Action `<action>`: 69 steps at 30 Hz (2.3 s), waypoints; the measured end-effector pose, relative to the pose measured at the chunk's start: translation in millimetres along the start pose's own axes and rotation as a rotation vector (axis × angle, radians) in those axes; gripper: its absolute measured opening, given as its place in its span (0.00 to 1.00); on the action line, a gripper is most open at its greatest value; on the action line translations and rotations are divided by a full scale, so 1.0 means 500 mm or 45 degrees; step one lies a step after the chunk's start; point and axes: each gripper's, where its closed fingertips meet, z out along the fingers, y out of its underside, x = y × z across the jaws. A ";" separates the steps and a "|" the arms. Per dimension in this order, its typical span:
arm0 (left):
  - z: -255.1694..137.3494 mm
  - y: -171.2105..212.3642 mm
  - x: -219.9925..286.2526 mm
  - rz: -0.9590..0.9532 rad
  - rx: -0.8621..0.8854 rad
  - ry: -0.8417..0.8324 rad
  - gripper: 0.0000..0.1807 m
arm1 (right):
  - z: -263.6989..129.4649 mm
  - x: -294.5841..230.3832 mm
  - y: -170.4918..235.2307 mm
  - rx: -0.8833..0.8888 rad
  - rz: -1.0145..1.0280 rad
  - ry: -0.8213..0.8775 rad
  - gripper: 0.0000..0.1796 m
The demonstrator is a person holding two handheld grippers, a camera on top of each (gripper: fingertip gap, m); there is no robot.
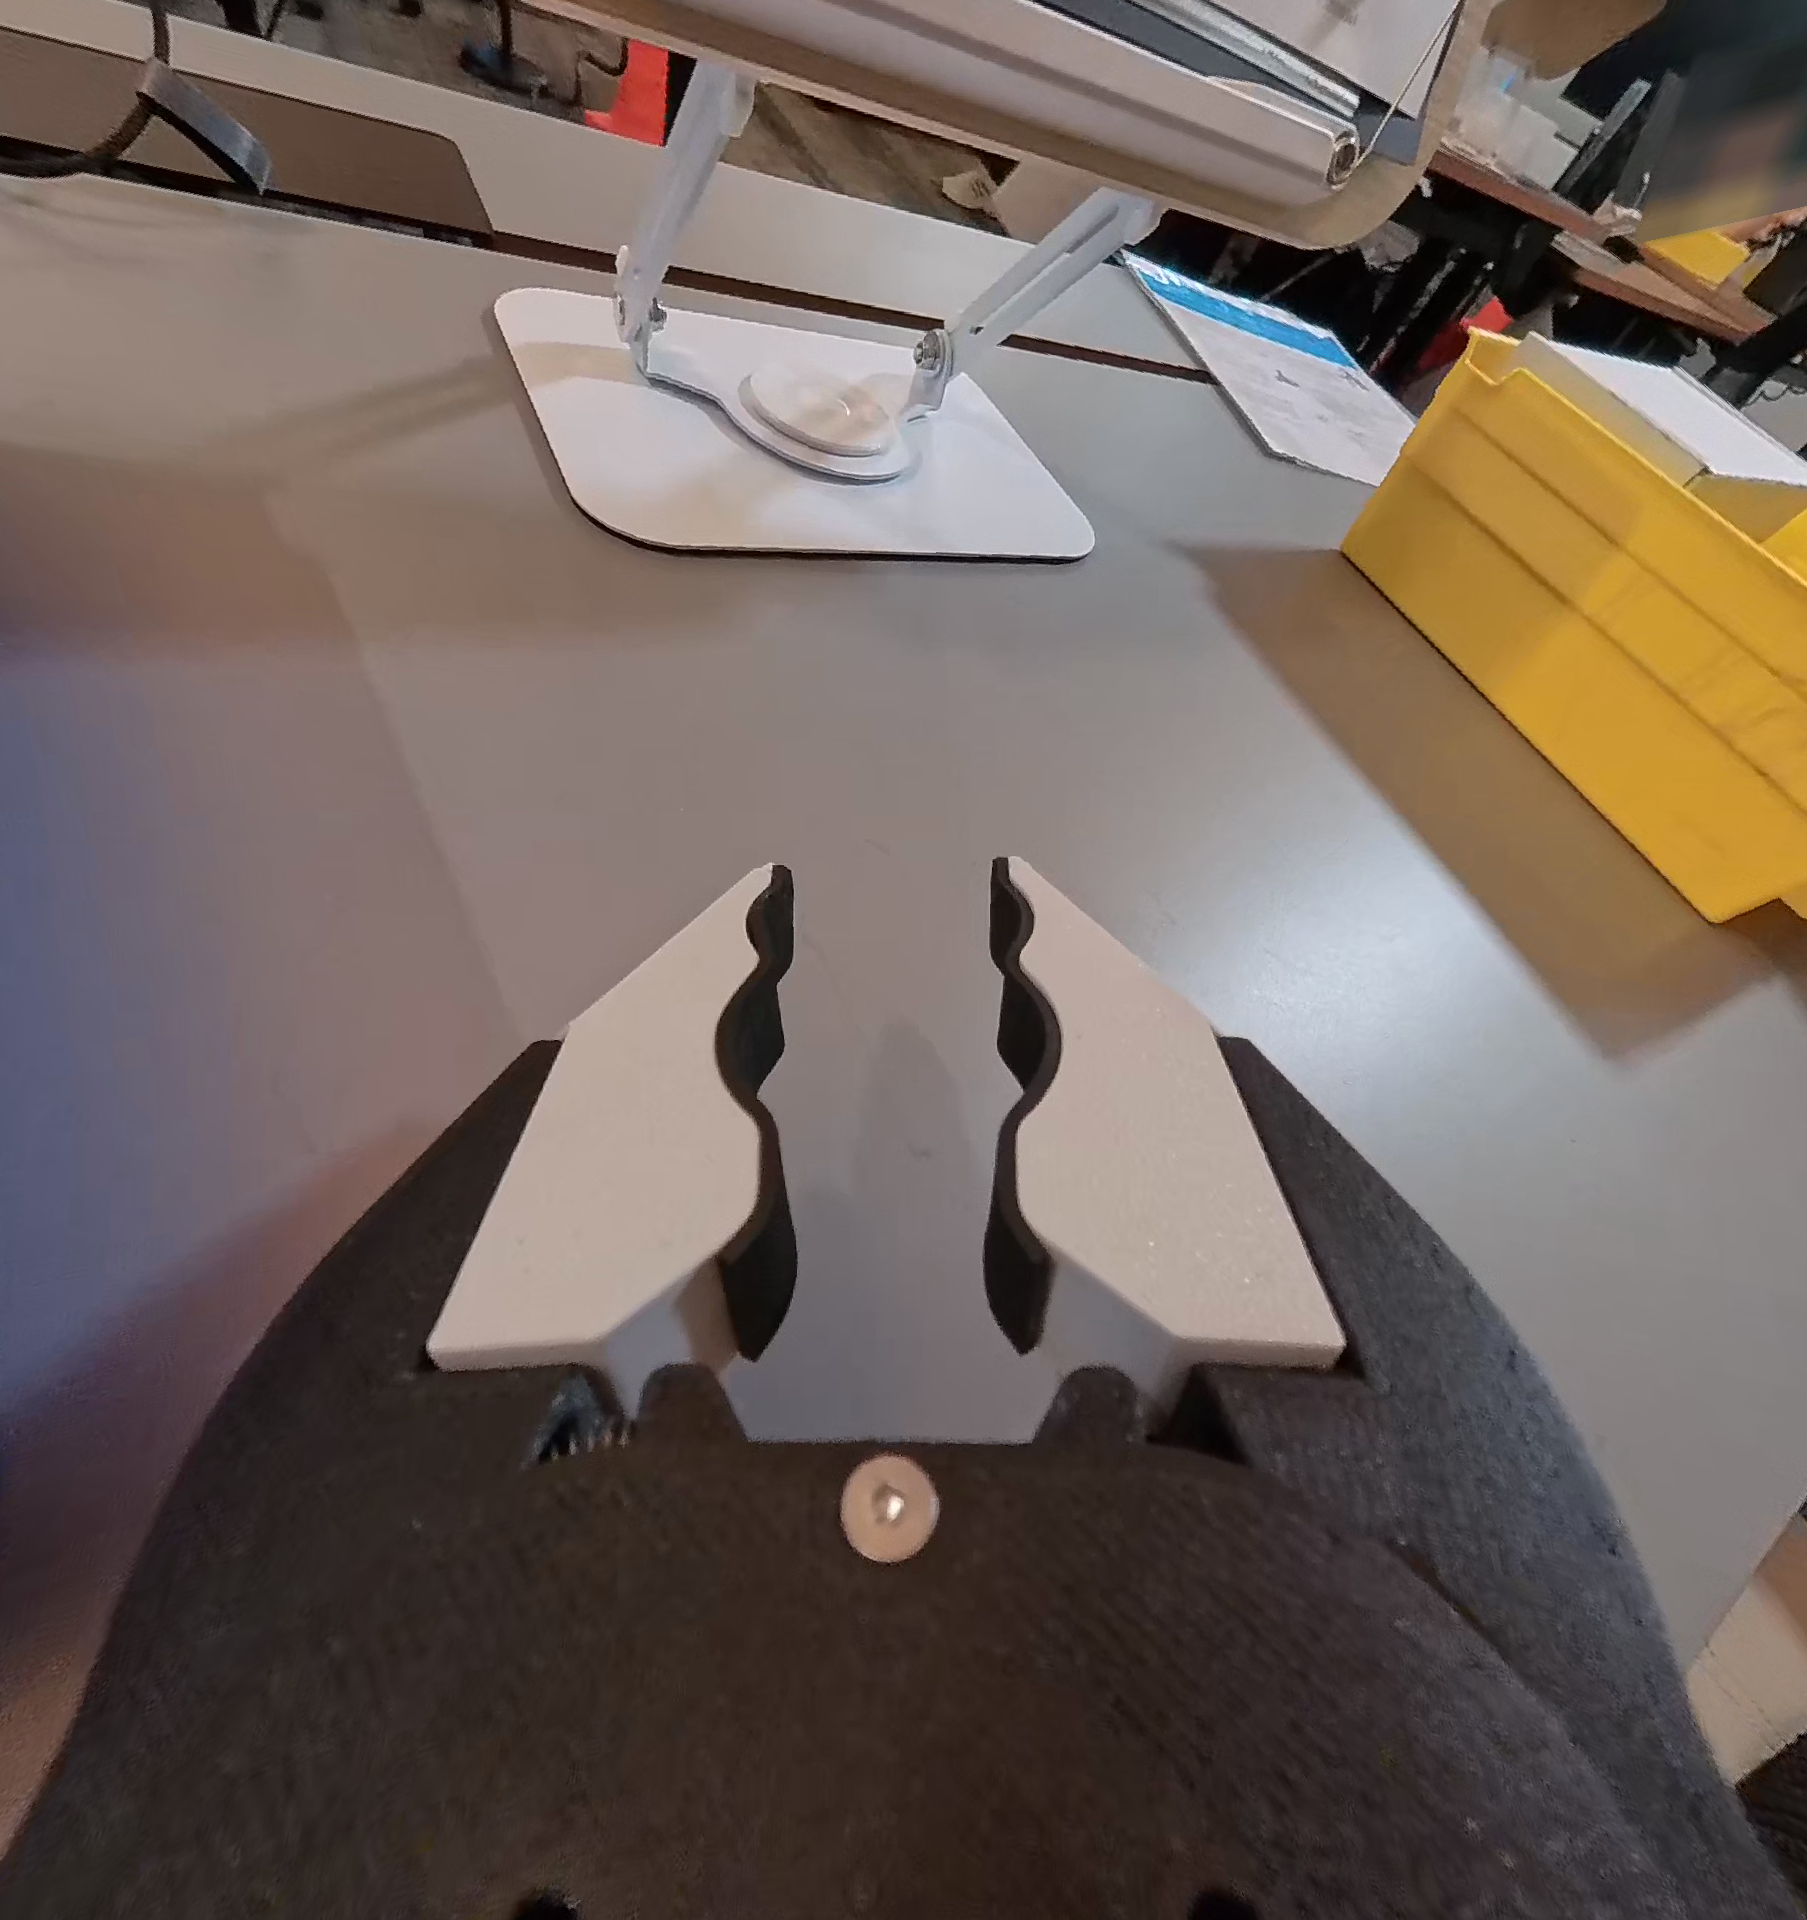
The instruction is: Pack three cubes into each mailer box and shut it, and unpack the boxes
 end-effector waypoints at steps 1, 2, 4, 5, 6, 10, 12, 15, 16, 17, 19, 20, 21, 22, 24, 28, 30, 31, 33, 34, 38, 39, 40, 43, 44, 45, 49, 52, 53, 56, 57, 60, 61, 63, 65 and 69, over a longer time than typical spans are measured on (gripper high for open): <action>0.000 0.000 0.000 0.004 -0.002 -0.002 0.21 | 0.003 0.000 0.003 -0.013 -0.004 0.003 0.15; 0.000 0.001 0.001 0.008 -0.002 -0.003 0.21 | 0.006 0.002 0.007 -0.027 -0.004 0.010 0.17; 0.000 0.000 0.001 0.011 -0.002 -0.005 0.21 | 0.011 0.007 0.014 -0.055 -0.002 0.031 0.20; 0.000 0.000 0.001 0.011 -0.001 -0.005 0.21 | 0.013 0.009 0.016 -0.065 0.000 0.035 0.20; 0.000 0.000 0.001 0.010 0.000 -0.005 0.21 | 0.015 0.011 0.018 -0.073 0.003 0.038 0.19; 0.000 0.000 0.000 0.003 0.001 -0.002 0.21 | 0.021 0.003 0.032 -0.131 0.052 -0.006 0.09; -0.001 0.000 0.000 0.003 0.002 -0.003 0.21 | 0.021 -0.001 0.036 -0.148 0.096 -0.030 0.08; 0.000 0.000 0.000 0.007 -0.003 -0.004 0.21 | 0.021 0.001 0.037 -0.156 0.098 -0.020 0.06; 0.000 0.001 0.001 0.008 -0.004 -0.004 0.21 | 0.021 0.003 0.037 -0.159 0.090 -0.006 0.05; 0.001 0.001 0.001 0.008 -0.004 -0.004 0.21 | 0.020 0.004 0.037 -0.162 0.082 0.005 0.04; 0.001 0.001 0.001 0.009 -0.005 -0.003 0.21 | 0.017 0.003 0.036 -0.166 0.111 -0.007 0.04; 0.001 0.001 0.001 0.008 -0.004 -0.002 0.21 | 0.015 0.002 0.035 -0.168 0.131 -0.021 0.04; 0.001 0.001 0.001 0.007 -0.004 -0.002 0.21 | 0.013 0.002 0.035 -0.172 0.139 -0.032 0.04; 0.001 0.001 0.001 0.007 -0.004 -0.002 0.21 | 0.010 0.000 0.034 -0.176 0.134 -0.035 0.04; 0.001 0.001 0.001 0.008 -0.006 0.000 0.21 | 0.005 -0.005 0.030 -0.187 0.111 -0.028 0.04; -0.003 -0.011 0.001 0.032 0.036 -0.018 0.22 | 0.000 -0.025 0.020 -0.181 0.061 -0.033 0.04; -0.013 -0.029 -0.005 0.058 0.089 -0.072 0.24 | -0.001 -0.039 0.019 -0.187 0.045 -0.048 0.04; -0.022 -0.038 -0.010 0.076 0.107 -0.109 0.24 | -0.001 -0.047 0.019 -0.192 0.040 -0.060 0.04; -0.052 -0.071 -0.025 0.084 0.195 -0.197 0.23 | -0.001 -0.066 0.023 -0.206 0.036 -0.093 0.04; -0.074 -0.096 -0.029 0.092 0.279 -0.227 0.20 | -0.001 -0.077 0.025 -0.214 0.036 -0.113 0.04; -0.164 -0.159 -0.091 0.183 0.515 -0.524 0.21 | -0.004 -0.131 0.037 -0.241 0.026 -0.208 0.03; -0.179 -0.164 -0.111 0.195 0.536 -0.598 0.25 | -0.004 -0.146 0.039 -0.248 0.029 -0.238 0.03; -0.188 -0.165 -0.130 0.202 0.539 -0.658 0.31 | -0.003 -0.163 0.041 -0.253 0.034 -0.270 0.03; -0.194 -0.153 -0.188 0.232 0.480 -0.809 0.46 | -0.003 -0.213 0.044 -0.255 0.046 -0.364 0.03; -0.191 -0.146 -0.204 0.247 0.445 -0.841 0.47 | -0.003 -0.229 0.044 -0.254 0.048 -0.393 0.03; -0.183 -0.138 -0.217 0.260 0.395 -0.853 0.49 | -0.004 -0.245 0.045 -0.253 0.049 -0.419 0.03; -0.153 -0.098 -0.250 0.299 0.200 -0.874 0.44 | -0.007 -0.304 0.052 -0.263 0.054 -0.517 0.03; -0.126 -0.060 -0.254 0.340 0.048 -0.840 0.38 | -0.007 -0.345 0.064 -0.286 0.041 -0.577 0.04; -0.123 -0.056 -0.256 0.383 0.019 -0.850 0.36 | -0.007 -0.359 0.069 -0.296 0.033 -0.594 0.04; -0.134 -0.061 -0.264 0.490 0.007 -0.917 0.11 | -0.005 -0.403 0.089 -0.333 -0.003 -0.644 0.04; -0.138 -0.065 -0.263 0.511 0.016 -0.913 0.02 | -0.004 -0.419 0.098 -0.349 -0.014 -0.662 0.03; -0.154 -0.074 -0.269 0.493 0.015 -0.909 0.02 | 0.000 -0.474 0.127 -0.400 -0.053 -0.720 0.03; -0.165 -0.084 -0.269 0.514 0.024 -0.919 0.02 | 0.002 -0.495 0.136 -0.417 -0.069 -0.741 0.03; -0.192 -0.109 -0.264 0.491 0.063 -0.909 0.01 | 0.011 -0.546 0.154 -0.448 -0.106 -0.789 0.03; -0.225 -0.131 -0.271 0.424 0.102 -0.905 0.01 | 0.023 -0.606 0.172 -0.474 -0.150 -0.842 0.03; -0.313 -0.176 -0.301 0.417 0.132 -0.985 0.01 | 0.056 -0.754 0.214 -0.528 -0.236 -0.967 0.03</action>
